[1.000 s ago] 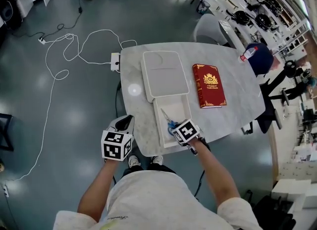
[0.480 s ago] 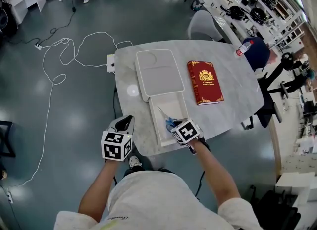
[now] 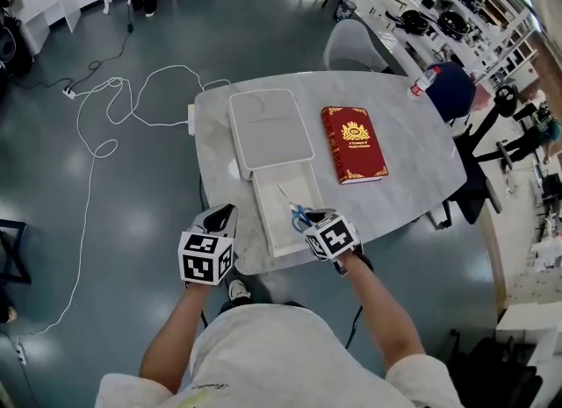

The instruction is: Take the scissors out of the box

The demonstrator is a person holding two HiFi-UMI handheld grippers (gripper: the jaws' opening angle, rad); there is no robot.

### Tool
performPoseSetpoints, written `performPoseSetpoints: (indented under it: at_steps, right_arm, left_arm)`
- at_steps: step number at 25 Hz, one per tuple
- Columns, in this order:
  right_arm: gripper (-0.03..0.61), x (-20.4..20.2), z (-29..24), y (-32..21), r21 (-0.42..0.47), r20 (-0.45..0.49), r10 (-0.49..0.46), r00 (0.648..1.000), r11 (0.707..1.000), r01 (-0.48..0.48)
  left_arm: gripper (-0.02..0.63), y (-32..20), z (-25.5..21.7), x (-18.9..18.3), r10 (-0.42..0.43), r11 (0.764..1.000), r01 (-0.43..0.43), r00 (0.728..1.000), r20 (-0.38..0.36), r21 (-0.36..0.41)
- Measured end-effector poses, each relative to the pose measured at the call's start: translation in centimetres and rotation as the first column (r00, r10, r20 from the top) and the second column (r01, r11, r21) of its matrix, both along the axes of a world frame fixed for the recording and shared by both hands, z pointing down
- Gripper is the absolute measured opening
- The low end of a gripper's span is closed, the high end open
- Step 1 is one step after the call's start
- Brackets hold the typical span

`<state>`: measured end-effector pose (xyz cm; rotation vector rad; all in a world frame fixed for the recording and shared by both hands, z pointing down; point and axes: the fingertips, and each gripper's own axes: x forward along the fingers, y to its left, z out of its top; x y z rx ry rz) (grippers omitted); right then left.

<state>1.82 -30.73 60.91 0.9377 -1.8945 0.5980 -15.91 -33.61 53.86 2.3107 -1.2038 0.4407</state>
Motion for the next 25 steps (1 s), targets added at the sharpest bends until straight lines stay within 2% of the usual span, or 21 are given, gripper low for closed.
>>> performPoseSetpoints:
  at_steps: [7, 13, 25]
  right_arm:
    - [0.091, 1.4, -2.8, -0.3, 0.097, 0.102, 0.015, 0.995, 0.995, -0.025]
    - [0.091, 1.2, -6.6, -0.5, 0.189, 0.189, -0.005, 0.982, 0.982, -0.031]
    - [0.091, 1.8, -13.3, 0.5, 0.380, 0.301, -0.079, 0.950, 0.924, -0.043]
  left_arm:
    - [0.018, 1.5, -1.2, 2.5, -0.010, 1.000, 0.009, 1.000, 0.027, 0.030]
    - [0.018, 2.7, -2.8, 3.0, -0.055, 0.997, 0.052, 0.998, 0.042, 0.064]
    - [0.018, 5.4, -5.6, 3.3, -0.151, 0.981, 0.142, 0.986, 0.065, 0.129]
